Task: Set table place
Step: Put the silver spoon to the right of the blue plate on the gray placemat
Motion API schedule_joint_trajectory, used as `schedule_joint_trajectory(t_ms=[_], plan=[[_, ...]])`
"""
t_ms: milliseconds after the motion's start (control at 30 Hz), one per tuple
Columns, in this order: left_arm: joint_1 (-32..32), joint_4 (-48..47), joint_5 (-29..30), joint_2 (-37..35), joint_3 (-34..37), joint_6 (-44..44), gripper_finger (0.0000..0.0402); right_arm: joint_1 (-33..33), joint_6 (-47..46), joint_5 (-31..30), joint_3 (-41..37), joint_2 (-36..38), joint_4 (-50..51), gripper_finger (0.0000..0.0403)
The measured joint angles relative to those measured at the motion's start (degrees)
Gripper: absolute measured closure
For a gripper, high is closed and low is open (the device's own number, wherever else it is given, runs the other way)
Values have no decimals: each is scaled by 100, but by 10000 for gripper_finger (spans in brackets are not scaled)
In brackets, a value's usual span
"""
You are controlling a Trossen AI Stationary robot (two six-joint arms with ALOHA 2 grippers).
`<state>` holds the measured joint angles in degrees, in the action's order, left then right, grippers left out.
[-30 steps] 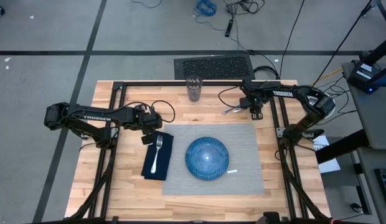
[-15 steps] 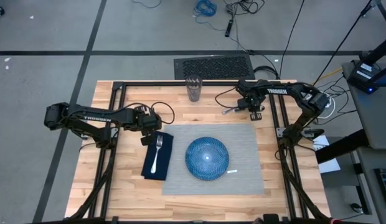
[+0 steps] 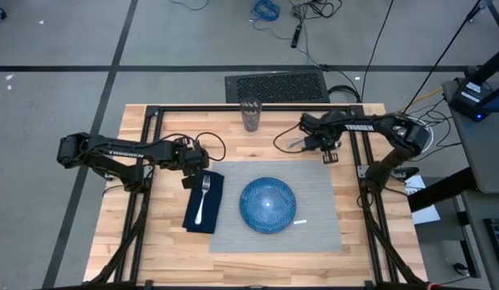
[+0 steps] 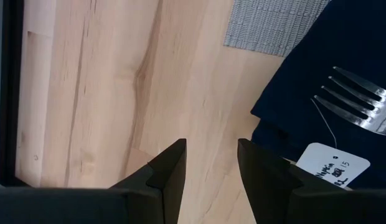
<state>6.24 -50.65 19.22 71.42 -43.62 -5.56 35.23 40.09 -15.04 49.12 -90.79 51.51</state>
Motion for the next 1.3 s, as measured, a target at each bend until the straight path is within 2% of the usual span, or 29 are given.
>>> schedule_joint_trajectory(t_ms=[333,567,833,967,1300], plan=[[2,2,0,0,2,-2,272,-1441,-713,-44,11,793,140,403],[2,4,0,0,2,-2,272,-2716,-1942,-397,11,1256,76,403],[2,83,0,0,2,-15,272,-3981,-3488,-1188,18,1312,-411,403],[0,82,2,0,2,-15,272,-4473,-4212,-1795,-40,1290,-411,403],[0,85,2,2,2,36,272,-5546,-6306,-2964,-804,1288,-856,403]])
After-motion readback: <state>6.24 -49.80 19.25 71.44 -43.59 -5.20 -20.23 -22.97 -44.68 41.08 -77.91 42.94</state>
